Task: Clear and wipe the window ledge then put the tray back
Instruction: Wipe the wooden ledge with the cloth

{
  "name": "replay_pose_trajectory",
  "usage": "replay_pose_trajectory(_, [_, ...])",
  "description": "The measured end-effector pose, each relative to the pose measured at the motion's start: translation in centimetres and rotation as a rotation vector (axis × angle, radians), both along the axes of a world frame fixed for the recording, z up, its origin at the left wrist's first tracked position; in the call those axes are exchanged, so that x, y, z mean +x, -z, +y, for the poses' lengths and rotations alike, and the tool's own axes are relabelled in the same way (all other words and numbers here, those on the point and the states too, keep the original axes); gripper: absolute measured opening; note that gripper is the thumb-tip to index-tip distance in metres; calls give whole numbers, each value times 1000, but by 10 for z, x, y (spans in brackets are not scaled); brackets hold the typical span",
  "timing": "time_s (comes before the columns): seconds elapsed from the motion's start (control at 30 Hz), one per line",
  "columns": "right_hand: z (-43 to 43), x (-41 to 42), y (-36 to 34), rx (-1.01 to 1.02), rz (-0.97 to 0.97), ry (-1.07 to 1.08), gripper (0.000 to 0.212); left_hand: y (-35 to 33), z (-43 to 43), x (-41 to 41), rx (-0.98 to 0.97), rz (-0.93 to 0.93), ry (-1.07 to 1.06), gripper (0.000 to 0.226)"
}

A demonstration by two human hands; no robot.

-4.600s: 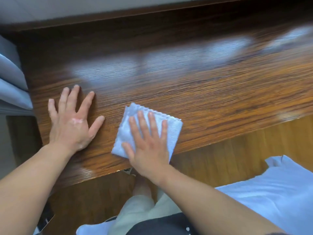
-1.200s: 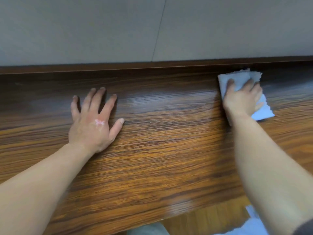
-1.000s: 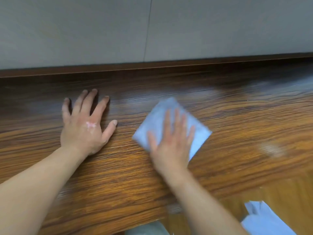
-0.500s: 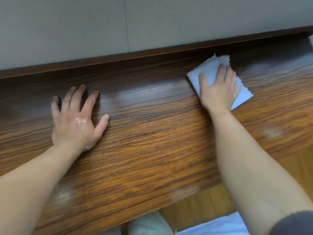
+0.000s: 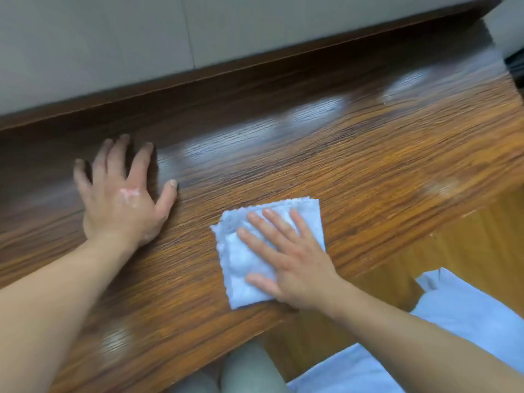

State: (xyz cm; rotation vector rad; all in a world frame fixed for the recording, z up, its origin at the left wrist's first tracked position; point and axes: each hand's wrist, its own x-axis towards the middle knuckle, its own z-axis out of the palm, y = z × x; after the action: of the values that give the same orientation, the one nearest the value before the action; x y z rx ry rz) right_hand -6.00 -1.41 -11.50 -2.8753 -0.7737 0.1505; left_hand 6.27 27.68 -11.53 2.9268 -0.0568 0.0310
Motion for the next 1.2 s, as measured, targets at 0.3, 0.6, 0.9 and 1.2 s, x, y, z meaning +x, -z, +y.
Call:
replay_pose_trajectory(0.3, [-89,120,8,-21,-19,1331,78,1,5,0,-1,11,8,71])
replay_pose_trajectory(0.6, [127,-51,-3,-38,31,487,76,1,0,-1,-18,-20,4,72])
replay_pose_trajectory(0.9, [-65,2,6,-69,24,538,76,4,1,0,-11,-1,12,71])
replay_pose_trajectory(1.2, [-5,29,7,-53,-49,1412,76,5,5,-1,-28,-11,13,71])
